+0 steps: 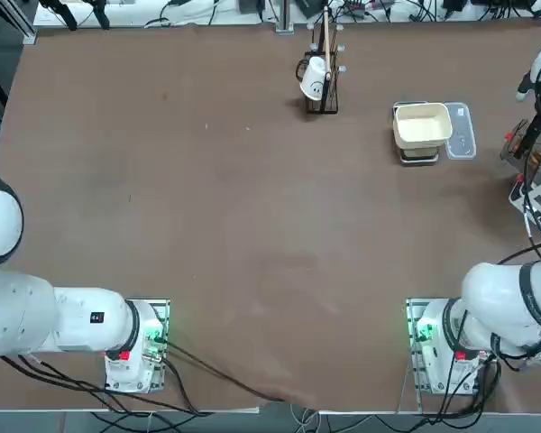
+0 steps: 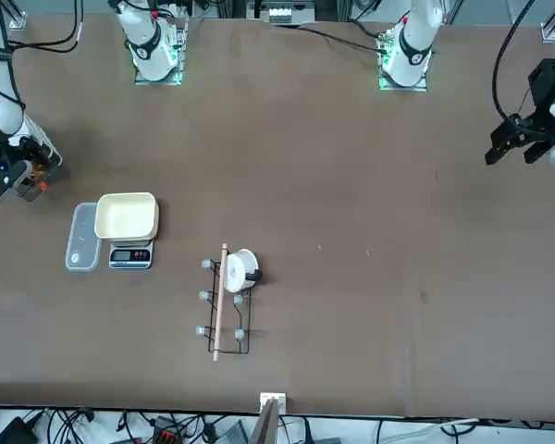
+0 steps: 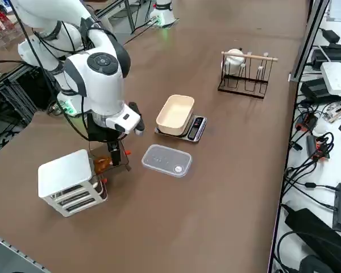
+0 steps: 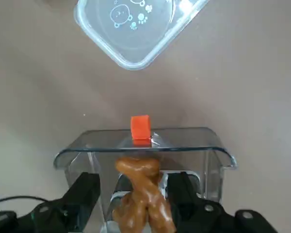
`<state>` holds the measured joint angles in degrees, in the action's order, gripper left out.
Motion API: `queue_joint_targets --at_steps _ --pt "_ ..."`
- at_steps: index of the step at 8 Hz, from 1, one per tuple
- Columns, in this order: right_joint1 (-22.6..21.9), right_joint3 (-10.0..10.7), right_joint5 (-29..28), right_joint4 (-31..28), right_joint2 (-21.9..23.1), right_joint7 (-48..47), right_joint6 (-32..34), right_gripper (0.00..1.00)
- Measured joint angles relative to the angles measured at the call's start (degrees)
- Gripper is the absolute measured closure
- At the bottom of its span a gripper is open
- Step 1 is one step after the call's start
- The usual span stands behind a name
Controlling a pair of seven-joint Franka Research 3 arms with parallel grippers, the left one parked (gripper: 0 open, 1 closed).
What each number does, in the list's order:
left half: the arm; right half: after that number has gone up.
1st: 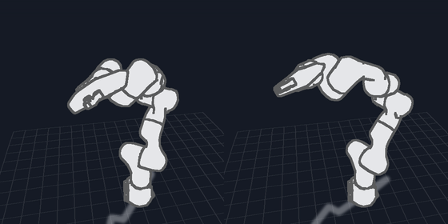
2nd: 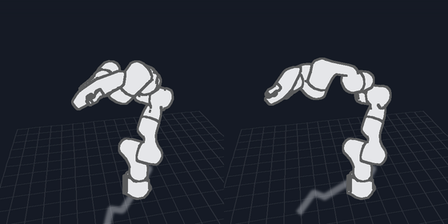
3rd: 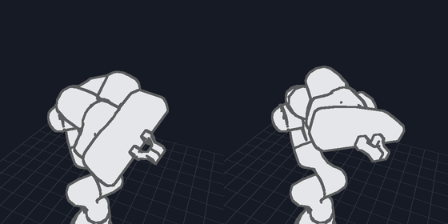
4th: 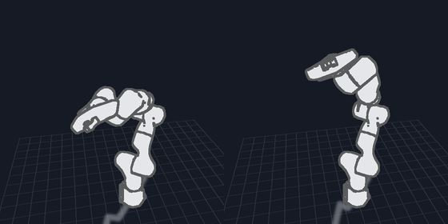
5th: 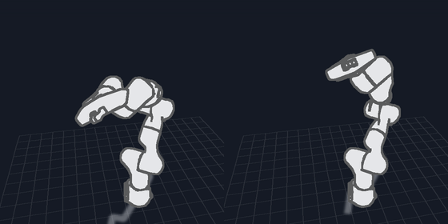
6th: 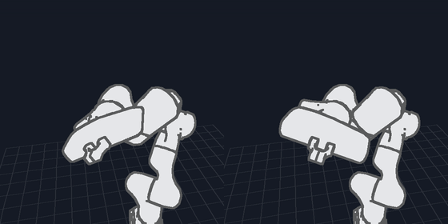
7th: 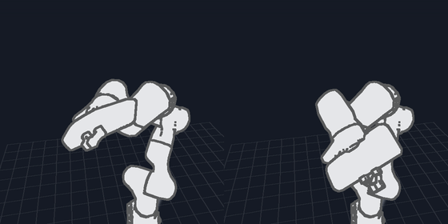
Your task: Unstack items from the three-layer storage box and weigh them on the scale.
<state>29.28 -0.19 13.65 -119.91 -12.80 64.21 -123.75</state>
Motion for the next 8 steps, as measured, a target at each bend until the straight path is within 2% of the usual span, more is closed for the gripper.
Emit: queue_joint_targets --at_steps 2,5,6,7,8 --pt "0.41 0.02 0.00 -0.44 -0.04 0.00 -1.89 0.15" --pt "1.76 0.04 0.01 -2.48 -0.23 0.00 -4.57 0.22" --pt "1.81 0.03 0.02 -2.51 -0.13 0.00 -4.76 0.30" --pt "1.81 -0.01 0.02 -2.49 0.07 0.00 -4.68 0.54" --pt "1.79 -0.22 0.02 -2.40 0.59 -0.02 -3.83 0.65"
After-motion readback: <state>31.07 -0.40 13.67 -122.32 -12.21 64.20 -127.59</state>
